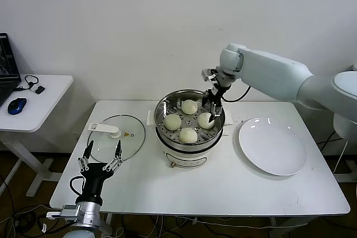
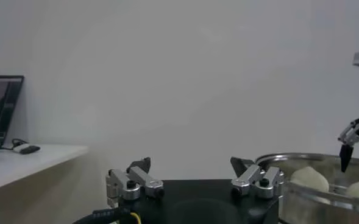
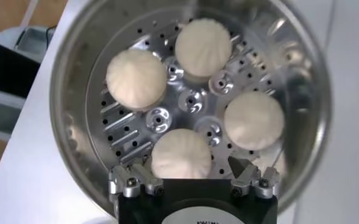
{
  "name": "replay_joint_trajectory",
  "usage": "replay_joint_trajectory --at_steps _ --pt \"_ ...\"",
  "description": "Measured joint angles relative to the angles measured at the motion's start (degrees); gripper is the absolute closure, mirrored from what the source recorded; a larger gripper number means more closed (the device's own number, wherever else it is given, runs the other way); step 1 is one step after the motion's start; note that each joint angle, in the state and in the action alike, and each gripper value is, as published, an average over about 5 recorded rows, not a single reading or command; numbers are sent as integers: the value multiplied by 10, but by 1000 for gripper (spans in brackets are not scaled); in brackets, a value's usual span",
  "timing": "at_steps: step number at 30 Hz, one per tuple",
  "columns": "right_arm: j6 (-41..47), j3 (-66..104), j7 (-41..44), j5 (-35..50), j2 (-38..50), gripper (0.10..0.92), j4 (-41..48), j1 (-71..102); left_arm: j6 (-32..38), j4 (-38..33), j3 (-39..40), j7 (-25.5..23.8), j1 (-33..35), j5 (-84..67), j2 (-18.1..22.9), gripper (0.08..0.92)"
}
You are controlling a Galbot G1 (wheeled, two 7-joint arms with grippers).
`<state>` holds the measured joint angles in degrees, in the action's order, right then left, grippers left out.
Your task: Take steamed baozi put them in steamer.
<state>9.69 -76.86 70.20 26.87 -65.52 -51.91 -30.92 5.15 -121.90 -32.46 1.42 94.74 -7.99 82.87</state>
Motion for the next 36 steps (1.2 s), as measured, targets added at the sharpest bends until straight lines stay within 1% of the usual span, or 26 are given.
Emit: replay_joint_trajectory --at_steps 9,16,25,36 --pt "8 44 -25 22 66 203 -66 -11 0 -3 3 0 2 4 0 177" --pt "15 131 -74 28 124 203 -111 24 0 -7 3 0 4 9 -1 177" --pt "19 313 -162 30 176 203 -166 145 -3 -9 5 1 5 19 0 177" --pt "11 585 -240 8 172 203 -224 337 -5 -10 11 4 4 34 7 177"
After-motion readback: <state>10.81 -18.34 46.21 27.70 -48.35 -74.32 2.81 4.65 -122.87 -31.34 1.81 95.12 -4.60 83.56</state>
